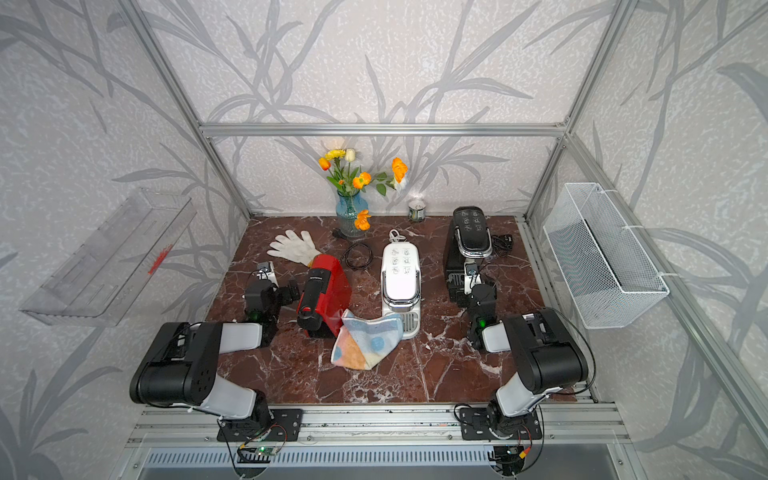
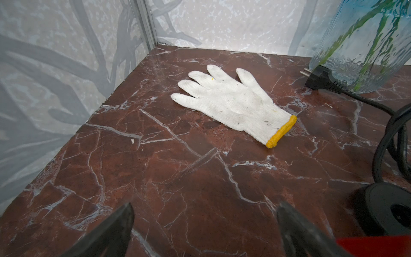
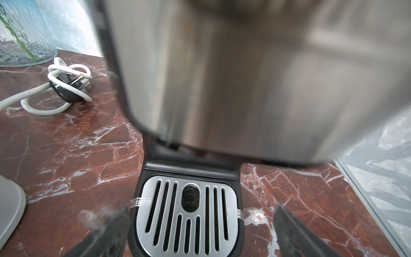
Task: Wipe the surface of a coffee machine
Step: Pick up the cleaning item at the center of the board.
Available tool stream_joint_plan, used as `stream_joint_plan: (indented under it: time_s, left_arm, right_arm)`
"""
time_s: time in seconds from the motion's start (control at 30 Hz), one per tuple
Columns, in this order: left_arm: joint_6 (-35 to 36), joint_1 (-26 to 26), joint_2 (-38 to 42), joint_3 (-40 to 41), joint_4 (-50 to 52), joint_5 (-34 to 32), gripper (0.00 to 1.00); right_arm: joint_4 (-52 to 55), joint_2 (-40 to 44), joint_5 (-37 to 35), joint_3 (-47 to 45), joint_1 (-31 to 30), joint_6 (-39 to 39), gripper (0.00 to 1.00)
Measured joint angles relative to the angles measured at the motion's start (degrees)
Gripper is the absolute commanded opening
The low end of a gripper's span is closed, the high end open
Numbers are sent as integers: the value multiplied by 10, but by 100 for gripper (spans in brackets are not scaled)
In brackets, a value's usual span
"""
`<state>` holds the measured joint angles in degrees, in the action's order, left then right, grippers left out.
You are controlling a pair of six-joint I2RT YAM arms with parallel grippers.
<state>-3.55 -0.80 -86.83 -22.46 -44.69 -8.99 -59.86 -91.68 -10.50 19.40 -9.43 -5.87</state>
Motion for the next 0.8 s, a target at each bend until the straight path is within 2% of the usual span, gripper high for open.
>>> stream_joint_plan:
  time_s: [0.17,0.53,0.63,0.8]
  left_arm:
    - [0,0,0,0,0,0,100]
    - [0,0,3,-4,9,-9,100]
    - [-6,0,26,-40,87,-23,100]
    - [-56,0,93,-117,216,-69,100]
  right_arm:
    - [-9,0,-21,-5,-10,-2,99]
    - [-141,0,-97,-78,-50,-32,99]
    - [-136,52,-113,-94,-61,-40,99]
    - [-66,211,-127,-94,-82,-38,99]
